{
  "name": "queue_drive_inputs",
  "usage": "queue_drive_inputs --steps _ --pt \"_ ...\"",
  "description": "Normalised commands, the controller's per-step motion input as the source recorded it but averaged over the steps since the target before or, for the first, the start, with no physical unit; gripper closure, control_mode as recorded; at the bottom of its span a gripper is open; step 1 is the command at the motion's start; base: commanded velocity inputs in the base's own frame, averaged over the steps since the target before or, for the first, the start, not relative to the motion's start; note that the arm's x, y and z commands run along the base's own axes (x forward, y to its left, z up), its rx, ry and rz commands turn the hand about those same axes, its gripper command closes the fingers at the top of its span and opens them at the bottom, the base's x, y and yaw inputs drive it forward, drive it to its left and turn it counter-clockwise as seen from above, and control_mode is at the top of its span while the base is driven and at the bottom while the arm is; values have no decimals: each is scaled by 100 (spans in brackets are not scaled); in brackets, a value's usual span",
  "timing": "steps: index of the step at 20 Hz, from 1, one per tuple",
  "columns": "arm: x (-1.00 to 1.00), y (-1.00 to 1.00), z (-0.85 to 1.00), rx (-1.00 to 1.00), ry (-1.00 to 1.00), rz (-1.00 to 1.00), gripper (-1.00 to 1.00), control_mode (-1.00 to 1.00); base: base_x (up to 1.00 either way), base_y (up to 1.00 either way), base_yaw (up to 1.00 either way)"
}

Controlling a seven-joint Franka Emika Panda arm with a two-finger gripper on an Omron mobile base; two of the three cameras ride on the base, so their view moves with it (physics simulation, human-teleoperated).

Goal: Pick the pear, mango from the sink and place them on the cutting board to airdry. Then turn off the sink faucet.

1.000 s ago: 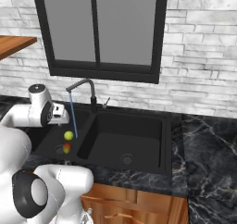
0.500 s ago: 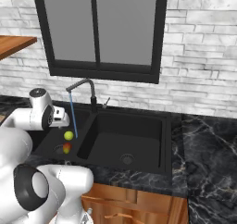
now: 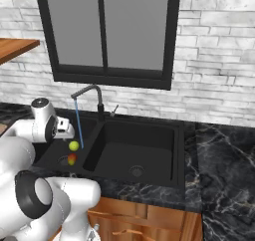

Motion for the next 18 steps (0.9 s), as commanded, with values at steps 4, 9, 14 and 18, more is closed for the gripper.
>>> queue_drive_inputs --steps 4,9,14,18 --pt "5 6 -14 -1 0 -9 -100 -100 0 0 0" --pt "7 1 -15 0 0 -11 -100 -100 0 0 0" --pt "10 0 -9 0 1 -10 -100 -100 0 0 0" --pt "14 0 -7 0 3 -8 -100 -100 0 0 0"
